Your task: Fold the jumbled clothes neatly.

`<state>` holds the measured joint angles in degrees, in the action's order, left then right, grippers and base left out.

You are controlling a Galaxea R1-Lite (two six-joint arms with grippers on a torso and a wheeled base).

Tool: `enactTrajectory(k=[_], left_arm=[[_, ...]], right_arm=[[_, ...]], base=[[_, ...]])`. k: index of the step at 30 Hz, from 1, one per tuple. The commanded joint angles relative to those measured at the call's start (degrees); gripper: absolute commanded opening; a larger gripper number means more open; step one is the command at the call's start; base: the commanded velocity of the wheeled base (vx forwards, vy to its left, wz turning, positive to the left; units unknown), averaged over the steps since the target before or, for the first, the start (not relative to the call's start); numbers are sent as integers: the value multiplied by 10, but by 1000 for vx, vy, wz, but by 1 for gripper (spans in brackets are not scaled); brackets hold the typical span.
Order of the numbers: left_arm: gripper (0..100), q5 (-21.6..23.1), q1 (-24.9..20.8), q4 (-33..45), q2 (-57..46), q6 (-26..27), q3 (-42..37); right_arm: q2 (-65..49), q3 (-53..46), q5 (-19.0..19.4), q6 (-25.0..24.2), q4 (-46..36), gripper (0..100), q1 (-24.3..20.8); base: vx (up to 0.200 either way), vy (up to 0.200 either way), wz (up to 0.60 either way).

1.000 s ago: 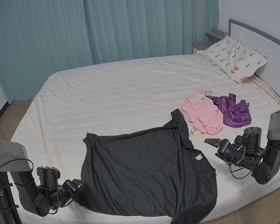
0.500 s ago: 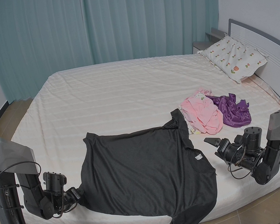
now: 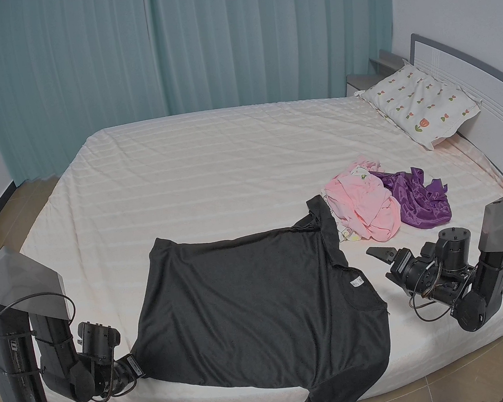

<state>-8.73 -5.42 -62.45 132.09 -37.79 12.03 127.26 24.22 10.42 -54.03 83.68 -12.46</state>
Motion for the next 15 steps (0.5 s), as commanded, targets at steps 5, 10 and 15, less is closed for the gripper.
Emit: enactTrajectory(k=[5, 10, 15], left_arm=[[0, -1, -5, -7, -42, 21, -97], [0, -1, -4, -7, -41, 21, -118], [0, -1, -4, 4, -41, 20, -119]], right_arm=[[2, -3, 0, 1, -1, 100, 0], [5, -4, 0, 2, -1, 100, 0], [5, -7, -1, 2, -1, 100, 0]], base=[[0, 0, 0], [0, 0, 0], [0, 0, 0]])
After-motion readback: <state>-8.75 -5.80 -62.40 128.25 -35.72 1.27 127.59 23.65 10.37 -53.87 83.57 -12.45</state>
